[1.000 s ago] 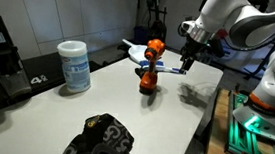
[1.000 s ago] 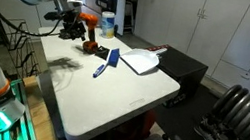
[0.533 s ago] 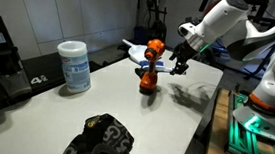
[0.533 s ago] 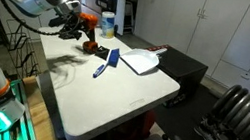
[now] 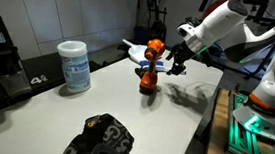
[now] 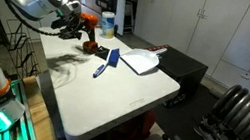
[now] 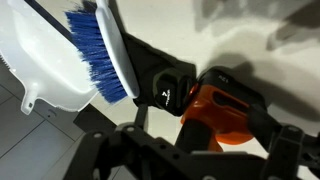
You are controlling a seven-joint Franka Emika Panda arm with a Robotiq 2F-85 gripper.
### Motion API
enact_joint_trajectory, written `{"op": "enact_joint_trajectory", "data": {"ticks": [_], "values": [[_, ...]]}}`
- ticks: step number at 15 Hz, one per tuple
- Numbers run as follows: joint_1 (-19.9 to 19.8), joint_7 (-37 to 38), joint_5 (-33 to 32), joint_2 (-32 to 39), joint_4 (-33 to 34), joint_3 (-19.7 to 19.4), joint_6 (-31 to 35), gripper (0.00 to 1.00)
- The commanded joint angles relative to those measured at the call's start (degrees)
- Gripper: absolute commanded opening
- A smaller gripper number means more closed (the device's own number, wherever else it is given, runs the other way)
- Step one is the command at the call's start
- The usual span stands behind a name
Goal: Push the drilling machine closer to the container
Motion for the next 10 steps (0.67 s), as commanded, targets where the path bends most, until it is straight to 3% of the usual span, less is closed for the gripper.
{"op": "enact_joint_trajectory", "data": {"ticks": [1, 6, 10], "values": [[-3.47, 5.88, -3.52, 0.82, -0.15, 1.2, 6.69, 1.0], [-9.25, 15.23, -5.95, 2.4, -0.13, 3.85, 19.46, 1.0], [-12.3, 18.98, -4.76, 4.65, -0.05, 6.42, 23.24, 1.0]]}}
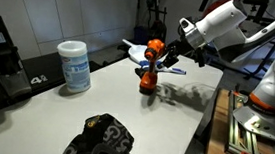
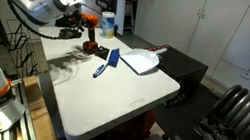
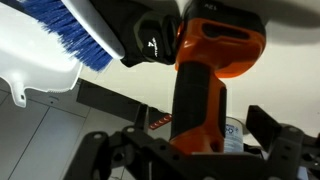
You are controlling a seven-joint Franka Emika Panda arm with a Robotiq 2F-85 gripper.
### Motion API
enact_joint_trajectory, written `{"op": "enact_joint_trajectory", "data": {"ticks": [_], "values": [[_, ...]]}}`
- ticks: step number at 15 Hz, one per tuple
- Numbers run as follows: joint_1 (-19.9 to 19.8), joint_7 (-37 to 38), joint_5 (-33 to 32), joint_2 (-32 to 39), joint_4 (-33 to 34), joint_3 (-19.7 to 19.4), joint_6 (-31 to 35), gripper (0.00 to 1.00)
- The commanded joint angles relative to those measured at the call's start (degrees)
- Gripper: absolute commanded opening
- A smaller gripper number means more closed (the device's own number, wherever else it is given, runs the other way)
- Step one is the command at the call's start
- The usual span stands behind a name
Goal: Push the drilling machine closer to the container
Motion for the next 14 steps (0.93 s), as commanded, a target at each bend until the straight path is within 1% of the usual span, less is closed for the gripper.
{"op": "enact_joint_trajectory", "data": {"ticks": [1, 5, 13, 14], "values": [[-3.55, 4.33, -0.49, 2.65, 0.04, 2.99, 3.56, 1.0], [-6.83, 5.9, -1.16, 4.1, 0.1, 5.41, 6.18, 1.0], [-14.66, 5.77, -0.62, 3.96, 0.01, 12.2, 7.67, 1.0], [-15.8, 5.78, -0.67, 3.88, 0.06, 13.3, 7.85, 0.98]]}}
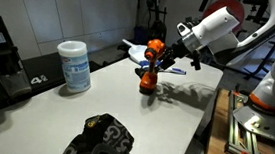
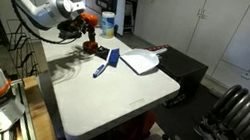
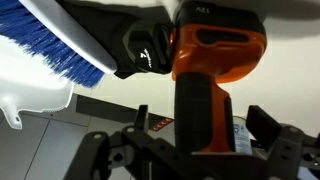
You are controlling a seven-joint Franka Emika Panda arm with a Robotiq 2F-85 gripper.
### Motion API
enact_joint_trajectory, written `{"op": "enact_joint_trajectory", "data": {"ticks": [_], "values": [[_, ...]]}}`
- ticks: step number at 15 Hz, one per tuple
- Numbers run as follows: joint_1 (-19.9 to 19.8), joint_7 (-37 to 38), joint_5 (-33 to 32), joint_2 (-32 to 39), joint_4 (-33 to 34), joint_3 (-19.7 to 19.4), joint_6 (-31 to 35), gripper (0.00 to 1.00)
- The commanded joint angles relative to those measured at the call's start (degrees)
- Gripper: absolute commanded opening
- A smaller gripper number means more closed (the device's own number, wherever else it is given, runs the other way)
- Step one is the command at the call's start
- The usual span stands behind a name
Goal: Push the drilling machine closer to the container
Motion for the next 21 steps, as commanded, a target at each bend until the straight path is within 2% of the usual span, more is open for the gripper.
{"op": "enact_joint_trajectory", "data": {"ticks": [1, 5, 7, 9, 10, 12, 14, 16, 17, 21], "values": [[-4.73, 1.33, -0.65, 0.43, 0.02, 4.42, 1.89, 0.96], [-9.05, 1.48, -0.12, 0.25, 0.41, 8.99, 2.75, 1.0], [-11.45, 1.94, 0.27, -0.05, 0.52, 11.43, 3.5, 0.96], [-13.73, 2.07, 0.54, 0.11, 0.69, 13.81, 4.13, 0.8], [-14.84, 2.11, 0.74, 0.01, 0.69, 15.05, 4.35, 0.67], [-16.99, 2.21, 1.08, 0.0, 0.65, 17.36, 4.74, 0.49], [-19.0, 2.38, 1.37, -0.12, 0.71, 19.55, 5.37, 0.39], [-21.22, 2.34, 1.57, -0.42, 0.74, 21.6, 5.98, 0.4], [-22.28, 2.3, 1.68, -0.56, 0.77, 22.56, 6.29, 0.35], [-26.01, 2.29, 2.12, -0.88, 1.12, 26.38, 7.09, 0.31]]}}
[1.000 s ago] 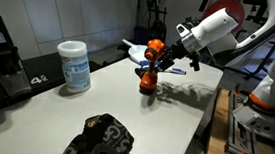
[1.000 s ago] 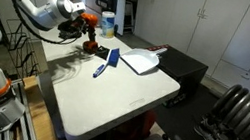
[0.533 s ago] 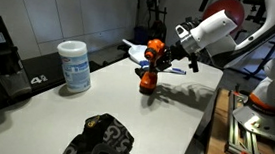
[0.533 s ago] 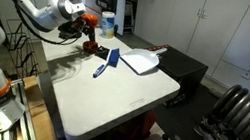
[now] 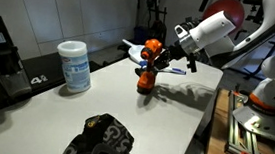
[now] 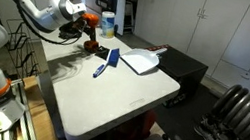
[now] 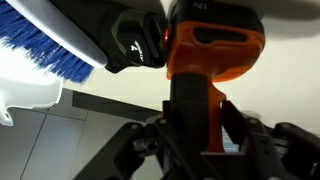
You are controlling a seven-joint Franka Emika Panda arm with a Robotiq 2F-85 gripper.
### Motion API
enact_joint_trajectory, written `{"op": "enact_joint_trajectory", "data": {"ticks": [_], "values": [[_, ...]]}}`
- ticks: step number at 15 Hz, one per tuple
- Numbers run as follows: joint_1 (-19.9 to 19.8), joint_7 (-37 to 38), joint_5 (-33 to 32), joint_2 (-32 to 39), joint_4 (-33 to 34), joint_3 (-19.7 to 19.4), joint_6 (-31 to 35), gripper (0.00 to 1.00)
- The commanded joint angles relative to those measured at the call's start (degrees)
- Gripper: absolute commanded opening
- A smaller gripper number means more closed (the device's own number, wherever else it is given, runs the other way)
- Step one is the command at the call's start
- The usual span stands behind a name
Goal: Push the drilling machine closer to the container
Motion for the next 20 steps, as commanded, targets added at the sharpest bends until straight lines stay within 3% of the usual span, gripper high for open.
{"op": "enact_joint_trajectory", "data": {"ticks": [1, 20], "values": [[-4.4, 0.43, 1.39, -0.35, -0.22, 4.83, 1.33, 0.28], [-18.64, 0.39, 3.53, -0.9, 1.52, 19.73, 3.66, 0.27]]}}
